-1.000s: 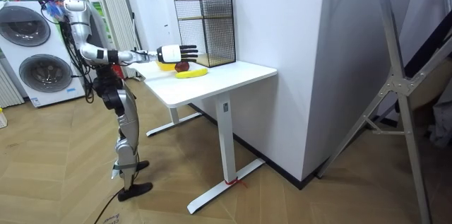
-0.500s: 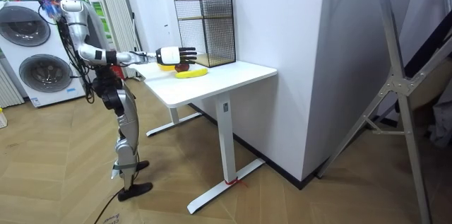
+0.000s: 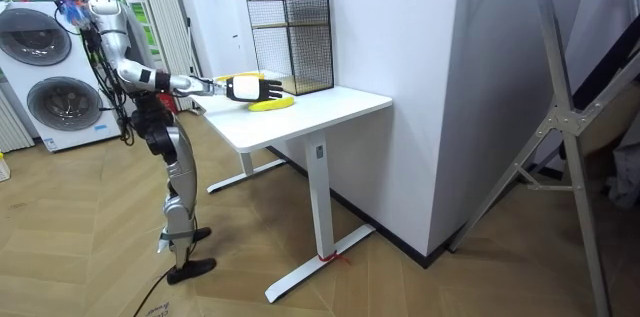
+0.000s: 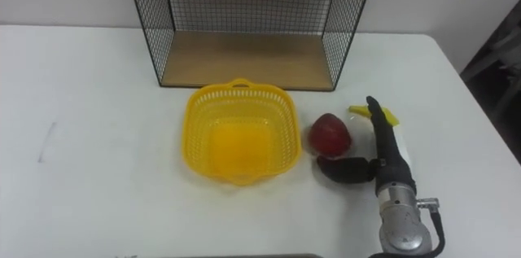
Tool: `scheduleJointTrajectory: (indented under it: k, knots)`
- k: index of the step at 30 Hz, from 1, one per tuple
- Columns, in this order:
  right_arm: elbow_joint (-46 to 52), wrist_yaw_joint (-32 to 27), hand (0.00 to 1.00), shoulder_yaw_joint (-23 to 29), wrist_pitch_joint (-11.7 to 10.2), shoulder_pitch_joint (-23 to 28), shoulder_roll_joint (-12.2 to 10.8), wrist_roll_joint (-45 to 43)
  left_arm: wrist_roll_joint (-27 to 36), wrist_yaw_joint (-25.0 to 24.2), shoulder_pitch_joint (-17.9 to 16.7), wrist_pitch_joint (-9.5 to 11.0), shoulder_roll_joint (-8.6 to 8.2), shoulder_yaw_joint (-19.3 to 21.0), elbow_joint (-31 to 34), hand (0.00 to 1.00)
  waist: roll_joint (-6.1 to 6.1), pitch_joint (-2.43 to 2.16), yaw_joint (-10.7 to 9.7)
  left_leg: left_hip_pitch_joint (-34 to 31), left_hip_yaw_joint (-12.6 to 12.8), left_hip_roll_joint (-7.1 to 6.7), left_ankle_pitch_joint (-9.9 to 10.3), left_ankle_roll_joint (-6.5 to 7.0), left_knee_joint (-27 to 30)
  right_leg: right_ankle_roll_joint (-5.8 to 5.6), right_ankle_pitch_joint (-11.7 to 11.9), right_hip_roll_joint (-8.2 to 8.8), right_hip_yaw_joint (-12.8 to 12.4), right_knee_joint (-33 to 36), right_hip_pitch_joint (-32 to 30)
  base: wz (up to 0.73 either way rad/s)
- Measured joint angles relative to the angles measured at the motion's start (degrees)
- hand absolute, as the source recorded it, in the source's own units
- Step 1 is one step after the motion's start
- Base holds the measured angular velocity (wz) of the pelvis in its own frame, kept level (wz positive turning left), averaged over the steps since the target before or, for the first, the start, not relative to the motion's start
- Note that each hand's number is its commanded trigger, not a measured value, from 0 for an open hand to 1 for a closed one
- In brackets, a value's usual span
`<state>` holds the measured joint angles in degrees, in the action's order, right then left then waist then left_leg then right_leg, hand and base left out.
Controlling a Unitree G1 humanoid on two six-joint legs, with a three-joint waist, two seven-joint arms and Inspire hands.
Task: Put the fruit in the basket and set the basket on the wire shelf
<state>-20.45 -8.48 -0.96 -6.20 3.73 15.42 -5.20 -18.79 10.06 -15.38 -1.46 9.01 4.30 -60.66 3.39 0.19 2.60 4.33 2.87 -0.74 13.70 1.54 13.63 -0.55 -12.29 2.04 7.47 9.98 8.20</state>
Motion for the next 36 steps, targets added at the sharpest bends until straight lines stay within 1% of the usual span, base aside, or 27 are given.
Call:
scheduleJointTrajectory:
  k: [5, 12, 14, 17, 21, 22, 28, 31, 36]
  knots:
    - [-1.11, 1.66, 0.0, 0.07, 0.0, -0.65, 0.74, -0.91, 0.03, -0.56, 0.23, 0.04, 0.02, 0.04, 0.0, 0.0, 0.24, 0.08, 0.46, -0.06, -0.33, 0.03, -0.13, -0.16, -0.07, 0.11, 0.07, -0.04, 0.43, -0.29, 0.16, 0.02]
    - [-2.8, 2.51, 0.0, 0.07, -0.06, -0.66, 0.75, -2.64, 0.02, -0.64, 0.06, 0.08, 0.27, 0.0, 0.05, 0.0, 1.23, 0.45, 0.68, -0.34, -0.83, 0.01, -0.18, -0.21, 0.0, 0.15, 0.1, -0.09, 0.79, -0.3, 0.69, 0.02]
    - [-3.5, 2.58, 0.0, 0.07, -0.21, -0.7, 0.75, -2.63, 0.01, -0.69, 0.14, 0.08, 0.4, -0.01, 0.05, 0.0, 1.43, 0.36, 0.74, -0.57, -1.02, 0.01, -0.17, -0.21, 0.02, 0.17, 0.16, -0.1, 0.91, -0.29, 0.62, 0.04]
    - [-3.49, 3.3, 0.0, 0.12, -0.57, -0.69, 0.75, -4.73, -1.01, -1.21, 0.2, 0.12, 0.73, 0.06, 0.41, 0.0, 1.21, 0.3, 0.73, -0.61, -1.17, 0.02, -0.17, -0.2, 0.11, 0.16, 0.31, -0.13, 1.05, -0.29, 0.71, 0.01]
    - [-3.44, 3.87, 0.0, 0.1, -0.81, -1.07, 0.76, -9.08, -2.13, -2.26, 0.11, 0.14, 0.99, 0.1, 1.02, 0.0, 0.52, -0.14, 0.79, -0.46, -1.2, 0.02, -0.2, -0.18, 0.15, 0.19, 0.34, -0.13, 1.06, -0.21, 0.7, 0.0]
    - [-3.45, 4.14, 0.0, 0.1, -0.73, -1.24, 0.77, -9.84, -2.14, -2.26, 0.12, 0.14, 1.02, 0.1, 1.04, 0.0, 0.45, -0.17, 0.81, -0.31, -1.27, 0.02, -0.24, -0.21, 0.12, 0.19, 0.34, -0.13, 1.08, -0.21, 0.71, 0.0]
    - [-3.4, 4.49, 0.0, -0.01, -0.73, -1.96, 0.77, -13.85, -2.11, -2.98, 0.08, 0.15, 1.11, 0.0, 1.19, 0.0, 0.49, -0.18, 0.88, -0.19, -1.37, 0.02, -0.32, -0.27, 0.08, 0.24, 0.37, -0.19, 1.01, -0.2, 0.78, 0.0]
    - [-3.15, 4.99, 0.0, 0.0, -0.76, -2.77, 0.78, -16.74, -2.13, -3.4, 0.16, 0.17, 1.21, 0.0, 1.72, 0.0, 0.73, -0.15, 0.86, -0.33, -1.35, 0.03, -0.32, -0.27, 0.08, 0.25, 0.38, -0.22, 0.9, -0.2, 0.6, 0.0]
    - [-3.15, 5.0, 0.0, -0.15, -0.73, -3.42, 0.77, -17.61, -2.13, -3.47, 0.45, 0.27, 1.28, -0.07, 2.17, 0.0, 0.92, -0.19, 0.9, -0.39, -1.07, 0.07, -0.32, -0.26, -0.03, 0.27, 0.41, -0.26, 0.57, -0.17, 0.28, -0.03]
